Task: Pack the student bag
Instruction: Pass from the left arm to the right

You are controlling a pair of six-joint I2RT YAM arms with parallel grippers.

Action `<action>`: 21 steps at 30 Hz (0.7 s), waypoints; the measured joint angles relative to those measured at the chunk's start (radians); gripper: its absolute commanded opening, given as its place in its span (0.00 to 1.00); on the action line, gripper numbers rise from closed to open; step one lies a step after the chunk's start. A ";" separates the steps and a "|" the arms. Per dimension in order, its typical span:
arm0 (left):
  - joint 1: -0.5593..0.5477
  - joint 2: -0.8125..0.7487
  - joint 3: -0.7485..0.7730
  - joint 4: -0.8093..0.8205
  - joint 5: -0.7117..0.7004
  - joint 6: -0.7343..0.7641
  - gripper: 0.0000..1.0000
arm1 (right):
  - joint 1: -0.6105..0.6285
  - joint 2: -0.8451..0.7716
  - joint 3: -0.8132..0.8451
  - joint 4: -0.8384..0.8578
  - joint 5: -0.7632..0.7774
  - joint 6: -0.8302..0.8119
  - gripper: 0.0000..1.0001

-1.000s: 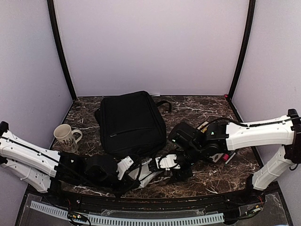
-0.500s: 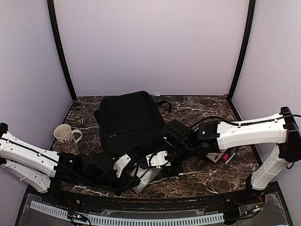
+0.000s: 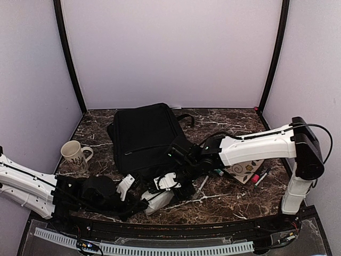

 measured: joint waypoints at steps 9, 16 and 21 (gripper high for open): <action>0.000 -0.047 -0.033 0.000 -0.027 -0.019 0.00 | 0.000 0.040 0.000 0.064 -0.008 0.010 0.59; 0.000 -0.048 -0.035 0.001 -0.038 -0.019 0.00 | 0.000 0.076 0.002 0.116 -0.025 0.040 0.45; 0.000 -0.047 -0.035 0.001 -0.052 -0.022 0.13 | 0.000 0.089 0.012 0.106 -0.052 0.052 0.27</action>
